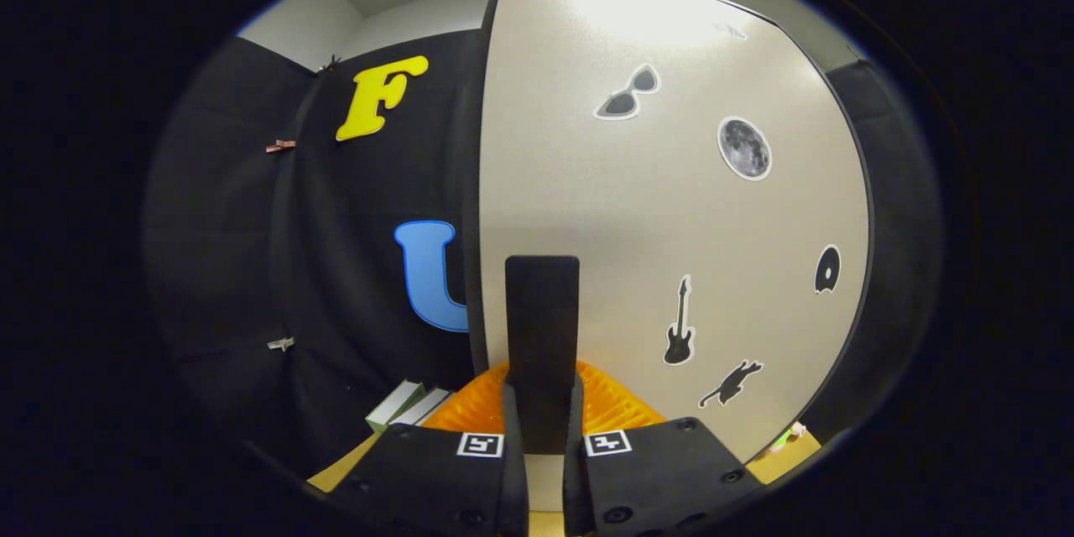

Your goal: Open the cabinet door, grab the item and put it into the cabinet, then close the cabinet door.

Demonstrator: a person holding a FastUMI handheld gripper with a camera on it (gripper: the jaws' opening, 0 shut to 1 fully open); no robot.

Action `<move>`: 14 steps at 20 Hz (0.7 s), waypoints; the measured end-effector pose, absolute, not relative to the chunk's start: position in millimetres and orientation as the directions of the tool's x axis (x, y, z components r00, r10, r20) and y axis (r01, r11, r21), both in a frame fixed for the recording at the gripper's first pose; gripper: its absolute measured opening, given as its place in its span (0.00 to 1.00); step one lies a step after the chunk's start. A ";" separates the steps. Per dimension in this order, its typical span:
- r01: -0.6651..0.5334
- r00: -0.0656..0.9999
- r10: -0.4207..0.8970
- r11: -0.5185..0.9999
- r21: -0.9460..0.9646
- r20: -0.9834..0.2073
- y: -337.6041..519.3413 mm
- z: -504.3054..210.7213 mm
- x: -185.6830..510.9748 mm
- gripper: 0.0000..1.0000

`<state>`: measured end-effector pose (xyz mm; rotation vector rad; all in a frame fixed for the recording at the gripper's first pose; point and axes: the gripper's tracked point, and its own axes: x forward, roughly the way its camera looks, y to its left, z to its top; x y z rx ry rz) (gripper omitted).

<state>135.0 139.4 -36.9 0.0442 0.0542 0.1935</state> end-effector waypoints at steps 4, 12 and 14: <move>-0.258 0.965 0.261 0.963 0.078 -0.035 130.5 -34.7 91.8 0.20; -0.328 0.942 0.333 0.940 0.099 -0.044 100.8 -27.4 45.0 0.20; -0.323 0.943 0.330 0.940 0.111 -0.047 91.3 -26.8 39.2 0.20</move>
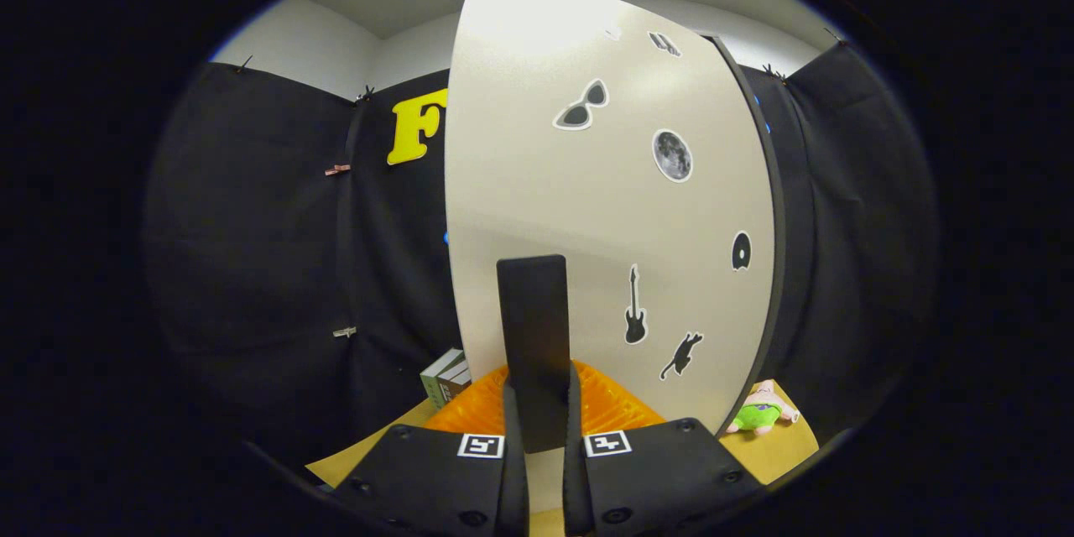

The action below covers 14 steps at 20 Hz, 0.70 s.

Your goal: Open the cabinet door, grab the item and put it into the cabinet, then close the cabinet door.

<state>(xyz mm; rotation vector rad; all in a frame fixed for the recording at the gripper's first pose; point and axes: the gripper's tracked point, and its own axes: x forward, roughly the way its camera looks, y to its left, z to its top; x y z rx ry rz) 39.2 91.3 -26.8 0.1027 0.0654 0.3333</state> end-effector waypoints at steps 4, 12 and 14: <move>-0.302 0.949 0.309 0.946 0.120 -0.054 70.7 -26.4 24.5 0.20; -0.151 0.986 0.155 0.986 0.067 -0.067 19.1 -23.7 6.5 0.19; -0.096 0.993 0.099 0.994 0.046 -0.067 4.1 -21.7 7.7 0.18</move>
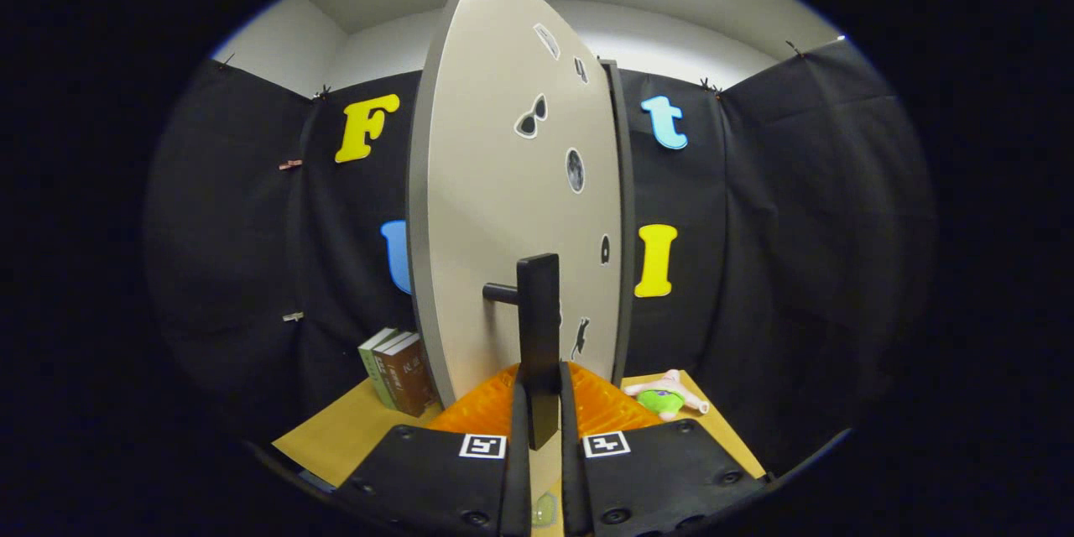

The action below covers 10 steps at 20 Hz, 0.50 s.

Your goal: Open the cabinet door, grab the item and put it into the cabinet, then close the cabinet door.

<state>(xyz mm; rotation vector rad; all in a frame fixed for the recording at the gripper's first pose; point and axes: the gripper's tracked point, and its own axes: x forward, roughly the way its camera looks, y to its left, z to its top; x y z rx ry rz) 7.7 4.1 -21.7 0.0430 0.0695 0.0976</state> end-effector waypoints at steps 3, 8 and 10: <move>-0.029 0.998 0.032 0.998 0.047 -0.047 -11.9 -15.9 7.3 0.18; 0.044 0.998 -0.043 0.999 0.026 -0.038 -34.4 -16.3 6.2 0.13; 0.071 0.997 -0.070 0.997 0.027 -0.030 -40.5 -15.8 5.7 0.13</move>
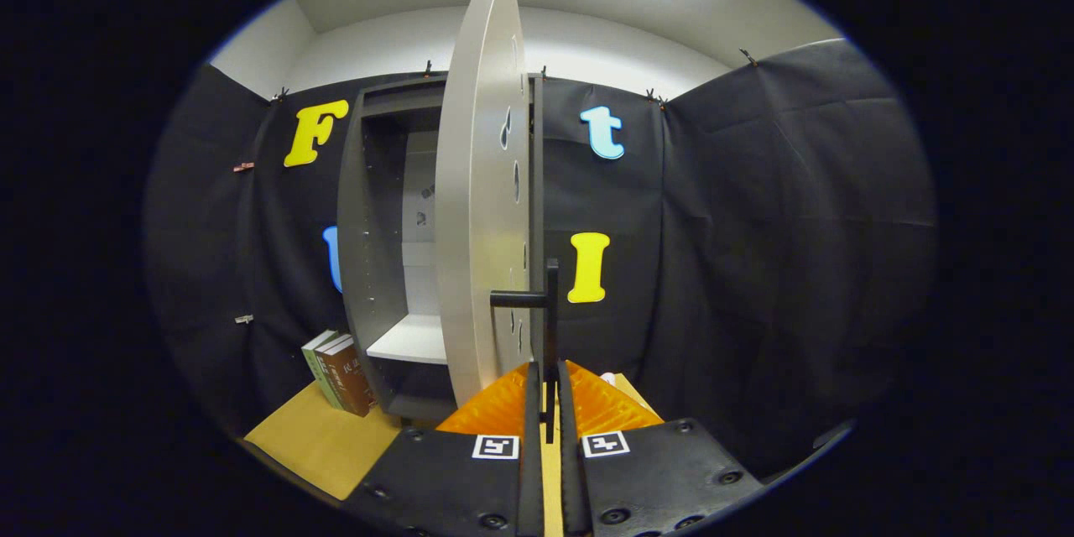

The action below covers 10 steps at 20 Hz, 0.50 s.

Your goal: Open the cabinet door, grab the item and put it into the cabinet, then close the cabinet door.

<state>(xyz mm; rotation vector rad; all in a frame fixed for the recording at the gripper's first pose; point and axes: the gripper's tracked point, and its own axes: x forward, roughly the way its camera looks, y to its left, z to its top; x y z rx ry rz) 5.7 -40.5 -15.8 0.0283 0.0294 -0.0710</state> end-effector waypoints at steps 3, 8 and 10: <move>0.128 0.992 -0.128 0.992 0.013 -0.012 -60.2 -13.8 3.5 0.13; 0.127 0.992 -0.127 0.991 -0.036 0.008 -65.5 -11.4 -1.6 0.15; 0.113 0.993 -0.112 0.991 -0.065 0.028 -68.4 -6.9 -4.1 0.23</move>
